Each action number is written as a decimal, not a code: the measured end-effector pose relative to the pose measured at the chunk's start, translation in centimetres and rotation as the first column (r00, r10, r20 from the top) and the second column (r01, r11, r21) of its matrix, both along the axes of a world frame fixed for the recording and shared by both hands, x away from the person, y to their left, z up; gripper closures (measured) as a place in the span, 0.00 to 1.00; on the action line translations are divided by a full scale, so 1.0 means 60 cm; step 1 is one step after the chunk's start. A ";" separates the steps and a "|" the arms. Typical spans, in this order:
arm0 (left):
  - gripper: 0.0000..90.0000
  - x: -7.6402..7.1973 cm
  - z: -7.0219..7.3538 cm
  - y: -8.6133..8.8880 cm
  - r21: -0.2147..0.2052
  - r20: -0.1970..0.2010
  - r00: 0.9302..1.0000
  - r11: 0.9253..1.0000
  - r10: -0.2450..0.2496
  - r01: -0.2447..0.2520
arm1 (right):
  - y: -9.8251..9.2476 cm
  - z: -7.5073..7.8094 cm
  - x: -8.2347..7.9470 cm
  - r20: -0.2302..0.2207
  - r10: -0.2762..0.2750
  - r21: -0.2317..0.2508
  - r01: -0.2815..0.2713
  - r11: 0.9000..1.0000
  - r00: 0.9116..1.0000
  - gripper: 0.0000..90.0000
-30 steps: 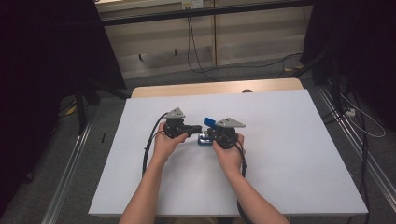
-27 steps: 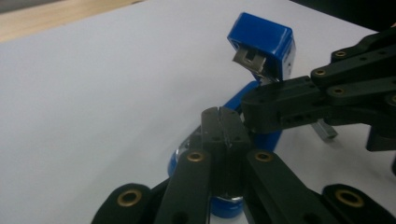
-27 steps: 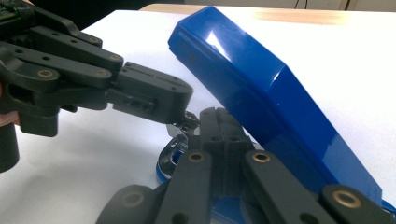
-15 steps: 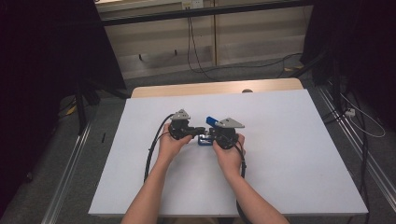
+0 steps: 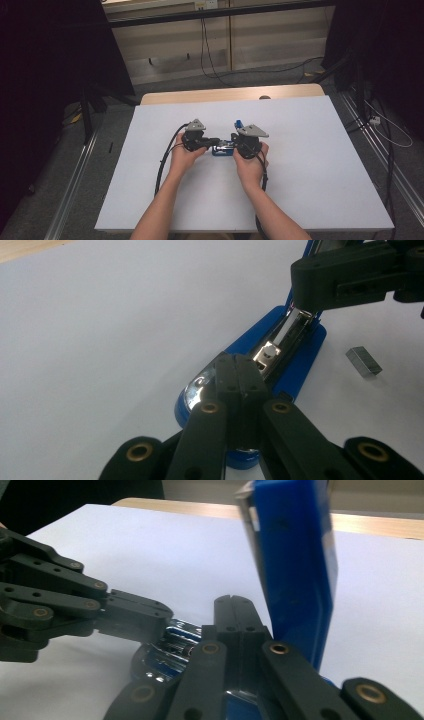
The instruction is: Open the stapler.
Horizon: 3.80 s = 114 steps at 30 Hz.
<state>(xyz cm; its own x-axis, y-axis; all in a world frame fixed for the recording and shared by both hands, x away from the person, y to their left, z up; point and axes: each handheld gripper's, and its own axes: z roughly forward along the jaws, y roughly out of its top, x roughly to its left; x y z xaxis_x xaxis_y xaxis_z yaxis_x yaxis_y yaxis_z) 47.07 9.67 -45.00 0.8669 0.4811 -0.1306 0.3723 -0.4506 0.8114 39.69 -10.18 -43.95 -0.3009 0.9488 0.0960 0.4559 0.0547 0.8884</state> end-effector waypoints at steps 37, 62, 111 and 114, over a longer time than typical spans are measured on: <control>1.00 -0.004 0.000 -0.006 0.029 0.021 1.000 1.000 -0.005 0.004 | -0.103 -0.003 -0.002 -0.011 -0.029 -0.050 0.028 0.998 1.000 1.00; 0.91 -0.008 0.011 -0.003 -0.026 -0.005 1.000 1.000 0.005 -0.005 | -0.124 -0.017 -0.012 -0.051 0.072 -0.061 -0.075 0.995 0.996 1.00; 0.12 -0.075 0.075 0.089 0.002 0.033 0.984 0.985 0.174 -0.174 | -0.120 -0.027 -0.077 -0.142 0.190 -0.079 -0.203 0.976 0.971 0.39; 0.12 -0.076 0.076 0.093 0.006 0.037 0.981 0.982 0.188 -0.188 | -0.111 -0.031 -0.081 -0.161 0.202 -0.078 -0.216 0.973 0.966 0.42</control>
